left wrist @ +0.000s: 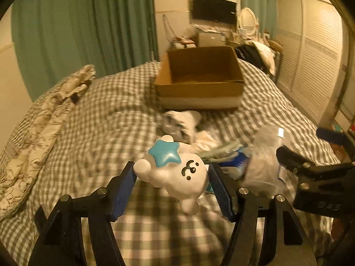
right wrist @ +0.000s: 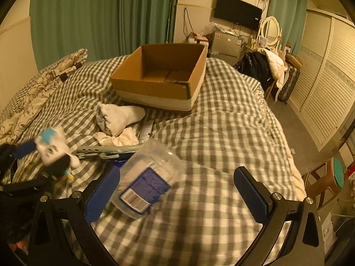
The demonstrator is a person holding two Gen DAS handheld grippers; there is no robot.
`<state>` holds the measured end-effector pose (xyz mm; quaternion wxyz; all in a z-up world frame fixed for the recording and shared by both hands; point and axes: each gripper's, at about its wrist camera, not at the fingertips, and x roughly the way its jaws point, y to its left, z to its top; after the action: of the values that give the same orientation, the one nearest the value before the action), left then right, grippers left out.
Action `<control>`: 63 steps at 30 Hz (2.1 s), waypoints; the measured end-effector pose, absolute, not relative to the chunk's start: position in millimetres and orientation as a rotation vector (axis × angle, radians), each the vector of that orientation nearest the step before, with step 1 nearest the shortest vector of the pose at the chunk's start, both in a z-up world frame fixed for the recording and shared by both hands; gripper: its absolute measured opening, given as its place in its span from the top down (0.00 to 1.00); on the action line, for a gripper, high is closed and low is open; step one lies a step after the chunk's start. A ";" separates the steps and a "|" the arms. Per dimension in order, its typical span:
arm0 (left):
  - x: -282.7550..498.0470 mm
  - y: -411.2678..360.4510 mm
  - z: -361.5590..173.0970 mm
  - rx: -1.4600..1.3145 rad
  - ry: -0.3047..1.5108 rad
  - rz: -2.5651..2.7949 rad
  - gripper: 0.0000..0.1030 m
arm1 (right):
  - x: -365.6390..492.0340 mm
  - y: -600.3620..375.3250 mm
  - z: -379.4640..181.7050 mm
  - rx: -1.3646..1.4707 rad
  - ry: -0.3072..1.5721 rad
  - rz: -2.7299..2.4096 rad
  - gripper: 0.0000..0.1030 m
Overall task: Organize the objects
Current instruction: 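Grasp the white plush toy with the left gripper while the right gripper grasps the clear swab jar, then carry the plush toy and swab jar over the cardboard box with both grippers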
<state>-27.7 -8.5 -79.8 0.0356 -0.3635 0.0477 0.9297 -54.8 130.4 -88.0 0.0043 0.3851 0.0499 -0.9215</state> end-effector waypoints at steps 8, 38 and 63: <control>-34.6 -29.2 -83.1 -1.115 0.071 2.859 0.34 | -81.5 110.1 -120.2 1.379 0.152 -2.825 0.00; -19.7 -12.8 -48.5 -0.990 0.018 2.906 0.34 | -39.7 103.5 -67.2 1.073 0.215 -2.804 0.32; -221.4 6.0 7.8 -0.814 0.035 2.866 0.34 | -198.2 123.9 39.1 0.766 0.157 -2.853 0.35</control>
<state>-221.4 6.0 7.8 0.0808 -0.2723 0.0116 0.9587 -198.2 123.9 39.1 0.0917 0.2579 0.0529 -0.9604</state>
